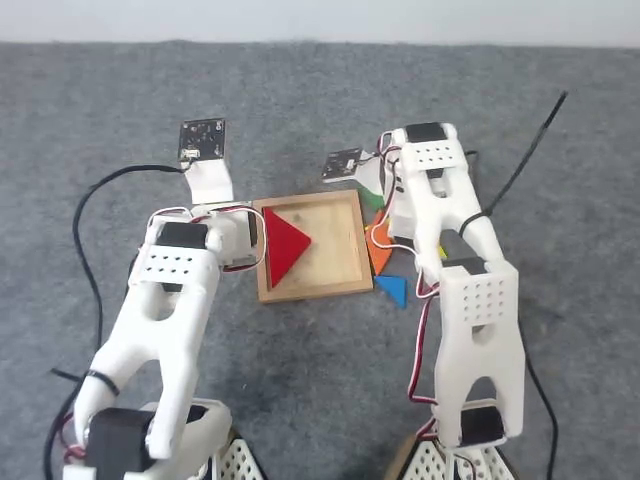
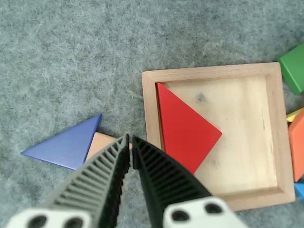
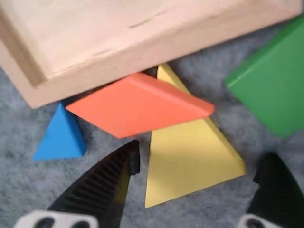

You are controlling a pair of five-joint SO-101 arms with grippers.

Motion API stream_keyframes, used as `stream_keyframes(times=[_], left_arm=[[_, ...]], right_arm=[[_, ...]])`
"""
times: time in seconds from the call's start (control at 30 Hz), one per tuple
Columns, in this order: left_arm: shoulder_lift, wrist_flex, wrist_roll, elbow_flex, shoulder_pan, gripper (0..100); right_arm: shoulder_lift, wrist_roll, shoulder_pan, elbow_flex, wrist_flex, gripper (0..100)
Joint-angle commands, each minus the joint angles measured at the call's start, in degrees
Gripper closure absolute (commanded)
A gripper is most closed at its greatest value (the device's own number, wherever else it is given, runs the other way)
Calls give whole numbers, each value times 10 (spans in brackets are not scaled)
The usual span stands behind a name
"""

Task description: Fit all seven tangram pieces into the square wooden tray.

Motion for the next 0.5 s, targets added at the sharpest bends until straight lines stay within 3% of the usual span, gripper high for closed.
stream_keyframes(times=[0.0, 0.37, 0.47], left_arm=[[-9, -9, -5, -29, -4, 985], [-9, -9, -5, -29, -4, 985], [-9, -9, -5, -29, -4, 985]], right_arm=[[-3, -9, 29, -12, 10, 608], [-3, -1, 25, -12, 8, 612], [-3, 8, 22, -11, 11, 672]])
